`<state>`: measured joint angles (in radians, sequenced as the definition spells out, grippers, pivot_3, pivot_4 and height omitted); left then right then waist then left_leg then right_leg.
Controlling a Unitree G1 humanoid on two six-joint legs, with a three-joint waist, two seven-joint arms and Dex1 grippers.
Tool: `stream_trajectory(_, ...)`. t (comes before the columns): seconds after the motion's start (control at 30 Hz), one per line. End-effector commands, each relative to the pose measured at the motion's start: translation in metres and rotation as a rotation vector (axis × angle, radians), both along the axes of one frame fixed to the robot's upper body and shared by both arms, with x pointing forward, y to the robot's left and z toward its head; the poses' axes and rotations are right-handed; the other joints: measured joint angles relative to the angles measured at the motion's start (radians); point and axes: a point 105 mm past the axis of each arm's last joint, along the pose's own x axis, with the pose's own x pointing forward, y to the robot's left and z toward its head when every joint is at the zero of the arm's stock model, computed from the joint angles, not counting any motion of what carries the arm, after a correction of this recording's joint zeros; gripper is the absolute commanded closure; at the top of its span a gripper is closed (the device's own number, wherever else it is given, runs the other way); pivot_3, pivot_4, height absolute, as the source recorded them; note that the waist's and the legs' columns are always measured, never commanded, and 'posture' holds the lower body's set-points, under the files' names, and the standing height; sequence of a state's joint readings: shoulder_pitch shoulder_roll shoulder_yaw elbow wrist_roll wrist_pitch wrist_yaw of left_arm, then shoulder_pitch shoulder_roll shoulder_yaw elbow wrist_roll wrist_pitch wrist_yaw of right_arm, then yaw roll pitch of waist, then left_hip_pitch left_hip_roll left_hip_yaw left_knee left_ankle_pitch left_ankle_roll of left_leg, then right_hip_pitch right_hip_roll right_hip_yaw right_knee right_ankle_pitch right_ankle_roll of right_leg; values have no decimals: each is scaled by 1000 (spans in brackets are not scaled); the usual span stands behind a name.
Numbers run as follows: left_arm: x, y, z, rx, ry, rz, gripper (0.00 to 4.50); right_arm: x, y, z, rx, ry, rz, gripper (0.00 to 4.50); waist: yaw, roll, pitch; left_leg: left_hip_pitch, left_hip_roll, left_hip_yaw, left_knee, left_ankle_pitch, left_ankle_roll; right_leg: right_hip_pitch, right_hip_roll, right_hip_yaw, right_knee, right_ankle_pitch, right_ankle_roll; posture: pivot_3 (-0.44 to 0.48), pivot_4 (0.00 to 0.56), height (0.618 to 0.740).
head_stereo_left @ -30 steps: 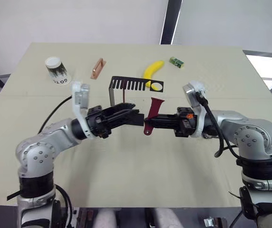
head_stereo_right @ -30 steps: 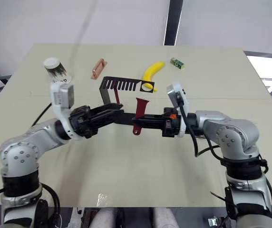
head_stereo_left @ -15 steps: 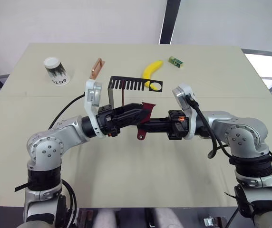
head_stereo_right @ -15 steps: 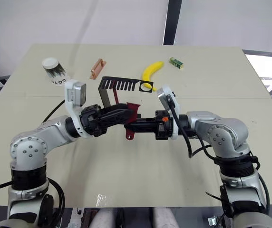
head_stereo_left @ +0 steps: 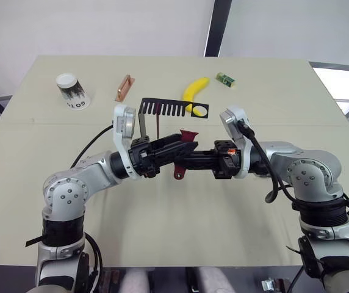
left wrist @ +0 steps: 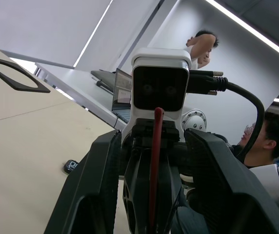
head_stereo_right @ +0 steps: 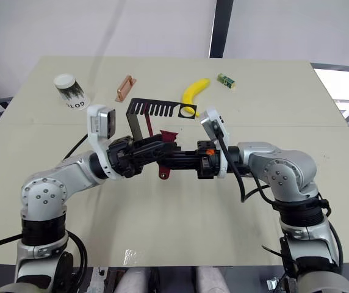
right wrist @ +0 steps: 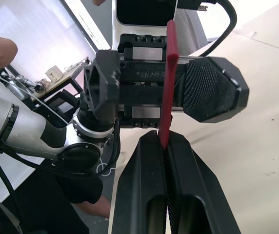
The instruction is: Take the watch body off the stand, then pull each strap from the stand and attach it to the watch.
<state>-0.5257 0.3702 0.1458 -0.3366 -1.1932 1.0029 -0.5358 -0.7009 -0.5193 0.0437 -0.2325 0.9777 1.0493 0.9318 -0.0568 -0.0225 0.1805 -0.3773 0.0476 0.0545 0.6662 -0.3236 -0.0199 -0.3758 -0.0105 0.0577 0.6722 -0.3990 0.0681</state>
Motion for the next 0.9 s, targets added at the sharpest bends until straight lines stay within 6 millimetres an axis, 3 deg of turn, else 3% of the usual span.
stream_trajectory(0.03,-6,1,4,-29,-11,-20,2270,-6,0,13,38,-29,36,4500,0,0,0,0,0,0,0,0,0,0,0,0,0,0,0,0,150,740)
stream_trajectory(0.37,-8,1,8,-73,1,-46,2270,-6,-1,14,42,-19,34,4500,0,0,0,0,0,0,0,0,0,0,0,0,0,0,0,0,150,740)
stream_trajectory(0.43,-10,-1,8,-71,3,-57,2815,-6,-2,15,43,-16,37,4500,0,0,0,0,0,0,0,0,0,0,0,0,0,0,0,0,150,740)
stream_trajectory(0.9,-10,-1,10,-94,4,-54,2815,-6,-3,17,47,-11,38,4500,0,0,0,0,0,0,0,0,0,0,0,0,0,0,0,0,150,740)
